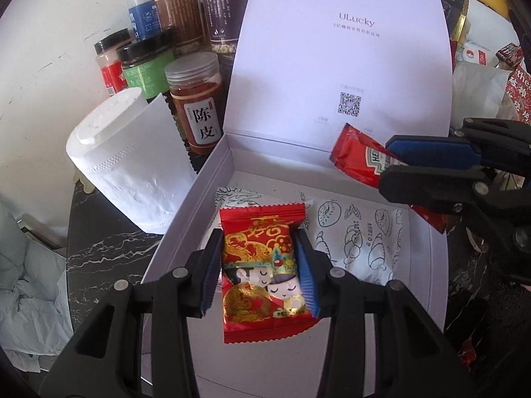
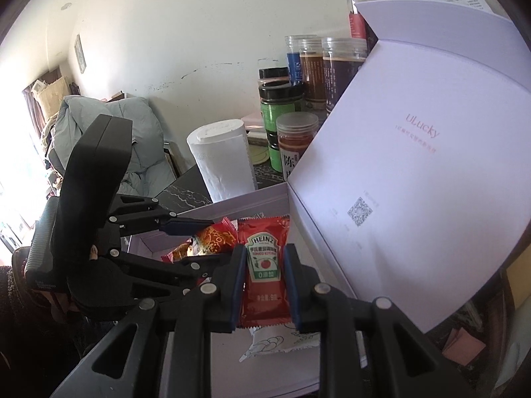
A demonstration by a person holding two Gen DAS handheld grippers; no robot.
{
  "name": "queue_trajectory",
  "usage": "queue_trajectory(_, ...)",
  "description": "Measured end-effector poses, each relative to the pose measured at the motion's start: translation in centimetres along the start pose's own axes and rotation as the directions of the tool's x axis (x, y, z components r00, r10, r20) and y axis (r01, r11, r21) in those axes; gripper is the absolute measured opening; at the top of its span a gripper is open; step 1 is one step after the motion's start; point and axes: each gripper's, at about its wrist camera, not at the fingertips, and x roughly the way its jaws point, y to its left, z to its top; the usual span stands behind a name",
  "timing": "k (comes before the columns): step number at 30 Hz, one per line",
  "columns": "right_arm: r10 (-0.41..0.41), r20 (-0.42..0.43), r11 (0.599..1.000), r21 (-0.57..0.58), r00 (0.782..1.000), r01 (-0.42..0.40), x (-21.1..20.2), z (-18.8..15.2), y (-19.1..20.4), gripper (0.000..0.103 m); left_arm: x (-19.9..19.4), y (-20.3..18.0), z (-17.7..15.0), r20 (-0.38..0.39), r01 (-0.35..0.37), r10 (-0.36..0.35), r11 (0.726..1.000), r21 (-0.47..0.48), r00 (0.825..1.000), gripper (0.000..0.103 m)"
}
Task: Organize objects
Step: 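Lower the red candy packet and ketchup sachet into the white box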
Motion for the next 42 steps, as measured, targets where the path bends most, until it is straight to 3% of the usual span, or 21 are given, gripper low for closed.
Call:
queue_trajectory(22, 0.116, -0.148, 0.992, 0.057, 0.982, -0.108, 3.0, -3.7, 1.2, 0.022, 0.7, -1.5, -2.6, -0.057, -0.014, 0.017, 0.999, 0.045, 0.998, 0.04)
queue_trajectory(42, 0.125, -0.155, 0.991, 0.07, 0.98, -0.116, 3.3, -4.1, 1.0, 0.024, 1.7, -2.0, -3.6, -0.105, 0.009, -0.001, 0.997, 0.077, 0.994, 0.04)
